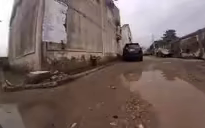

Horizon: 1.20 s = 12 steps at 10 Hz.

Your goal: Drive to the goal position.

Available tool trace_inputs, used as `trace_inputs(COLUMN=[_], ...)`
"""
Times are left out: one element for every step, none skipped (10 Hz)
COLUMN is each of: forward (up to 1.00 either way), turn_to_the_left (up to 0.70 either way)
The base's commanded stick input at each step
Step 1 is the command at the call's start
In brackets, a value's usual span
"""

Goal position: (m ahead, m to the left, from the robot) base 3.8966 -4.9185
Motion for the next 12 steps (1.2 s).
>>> trace_inputs(forward=[0.35, 0.27, 0.19, 0.11, 0.03, 0.0, 0.0, 0.0, 0.05, 0.3, 0.5, 0.5], turn_to_the_left=[0.35, 0.27, 0.19, 0.11, 0.03, 0.0, 0.0, 0.0, 0.0, 0.0, 0.0, 0.0])
